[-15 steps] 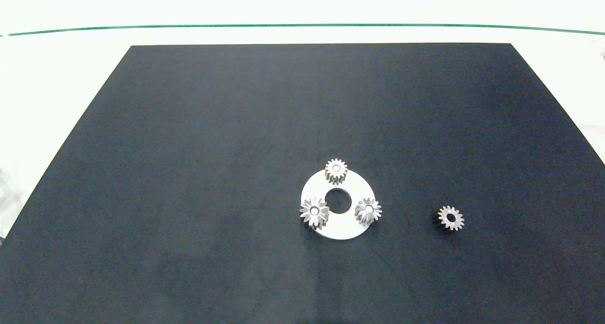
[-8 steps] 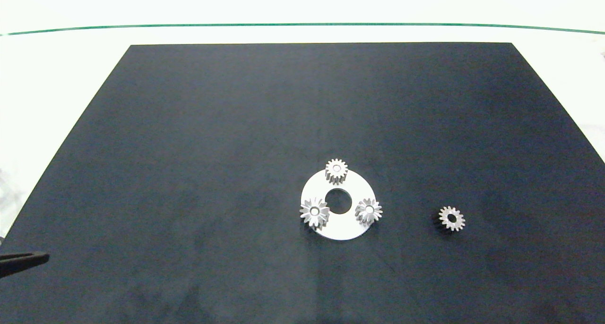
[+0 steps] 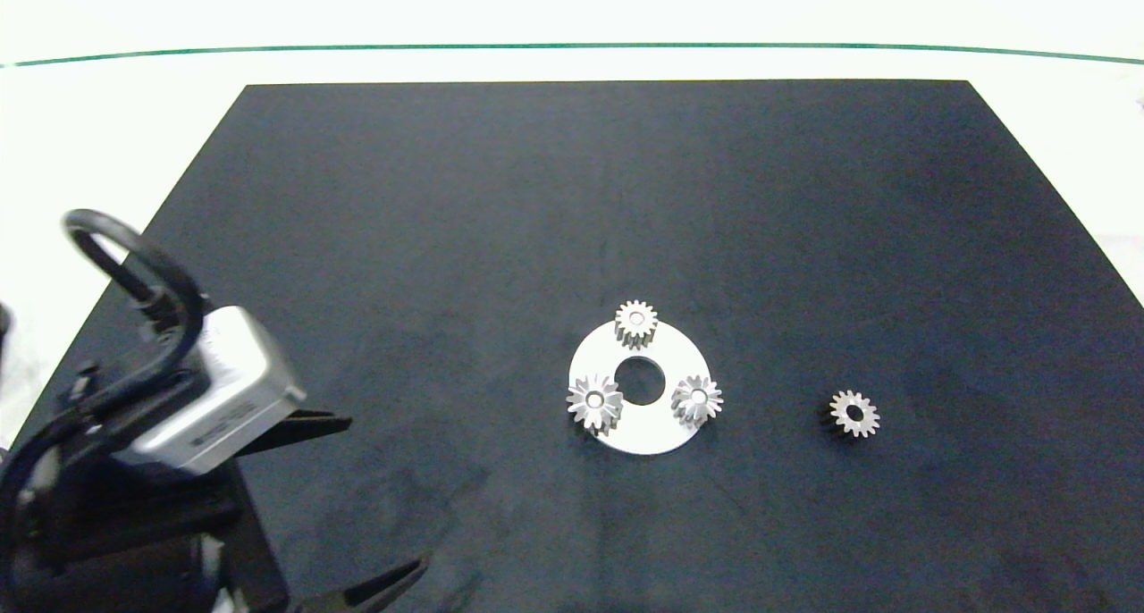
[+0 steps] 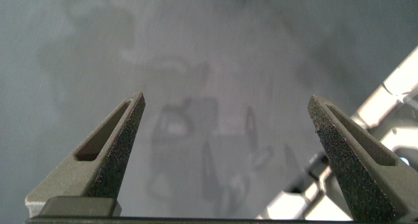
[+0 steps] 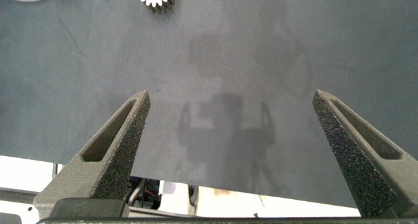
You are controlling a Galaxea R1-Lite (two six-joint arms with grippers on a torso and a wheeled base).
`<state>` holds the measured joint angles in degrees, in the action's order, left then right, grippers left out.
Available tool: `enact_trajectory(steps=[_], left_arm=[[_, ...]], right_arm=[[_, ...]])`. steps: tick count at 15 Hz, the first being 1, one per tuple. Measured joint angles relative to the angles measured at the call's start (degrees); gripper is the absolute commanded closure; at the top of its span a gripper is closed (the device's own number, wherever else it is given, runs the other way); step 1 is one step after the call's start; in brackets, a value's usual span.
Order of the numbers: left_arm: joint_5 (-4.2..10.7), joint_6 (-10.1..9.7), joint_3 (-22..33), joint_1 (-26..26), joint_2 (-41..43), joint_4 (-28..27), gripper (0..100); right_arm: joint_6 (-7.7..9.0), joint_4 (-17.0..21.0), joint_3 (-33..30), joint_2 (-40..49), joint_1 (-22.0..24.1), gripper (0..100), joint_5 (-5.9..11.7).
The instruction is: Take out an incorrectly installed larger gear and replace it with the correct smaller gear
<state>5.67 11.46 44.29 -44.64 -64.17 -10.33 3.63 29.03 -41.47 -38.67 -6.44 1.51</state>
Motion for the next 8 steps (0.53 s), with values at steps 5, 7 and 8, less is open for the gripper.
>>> enact_trajectory(steps=[5, 7, 8], left_arm=[[5.13, 0.02, -0.16, -0.84, -15.87, 16.49, 0], [5.9, 0.0, 0.13, -0.89, -20.7, 18.76, 0], [6.05, -0.02, 0.66, -0.87, -22.54, 19.2, 0]], right_arm=[[-0.05, -0.28, -0.43, -0.88, -0.12, 0, -0.61], [-0.06, -0.3, -0.43, -1.12, -0.21, 0, -0.63], [-0.06, -0.3, -0.3, -1.13, -0.21, 0, -0.66]])
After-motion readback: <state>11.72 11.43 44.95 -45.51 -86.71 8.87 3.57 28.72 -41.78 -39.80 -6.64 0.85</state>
